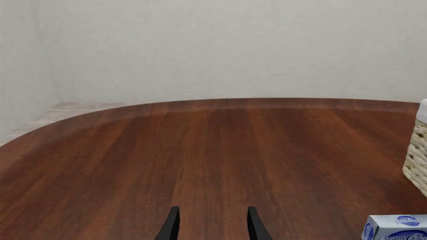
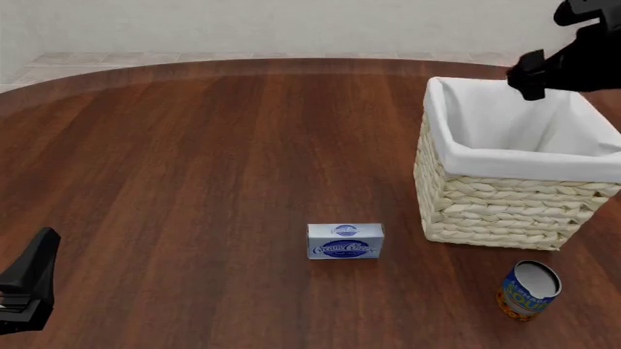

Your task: Pick up the tomato sauce, and put it in the basket.

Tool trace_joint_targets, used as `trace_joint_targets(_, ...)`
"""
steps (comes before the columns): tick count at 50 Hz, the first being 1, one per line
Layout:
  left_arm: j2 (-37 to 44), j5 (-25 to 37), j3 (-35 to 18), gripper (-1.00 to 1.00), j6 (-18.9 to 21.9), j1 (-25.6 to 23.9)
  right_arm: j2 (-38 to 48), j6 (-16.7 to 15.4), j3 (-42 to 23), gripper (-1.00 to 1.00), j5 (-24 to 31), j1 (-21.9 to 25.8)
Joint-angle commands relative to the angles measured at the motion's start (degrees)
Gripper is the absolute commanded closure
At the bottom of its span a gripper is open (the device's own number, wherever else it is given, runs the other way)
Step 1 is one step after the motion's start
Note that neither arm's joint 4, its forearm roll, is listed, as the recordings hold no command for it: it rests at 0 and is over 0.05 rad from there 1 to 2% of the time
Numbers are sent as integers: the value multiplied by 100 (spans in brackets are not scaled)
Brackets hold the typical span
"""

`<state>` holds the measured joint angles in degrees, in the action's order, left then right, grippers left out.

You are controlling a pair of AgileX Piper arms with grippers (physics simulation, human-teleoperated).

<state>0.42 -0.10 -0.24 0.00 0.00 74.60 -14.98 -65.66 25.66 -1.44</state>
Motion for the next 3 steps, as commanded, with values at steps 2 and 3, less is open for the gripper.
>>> trace_joint_targets(2, 0, 0, 0, -100, 0, 0, -250, 9, -142, -100, 189, 55)
trace_joint_targets(3, 0, 0, 0, -100, 0, 0, -281, 8, -155, -100, 213, 66)
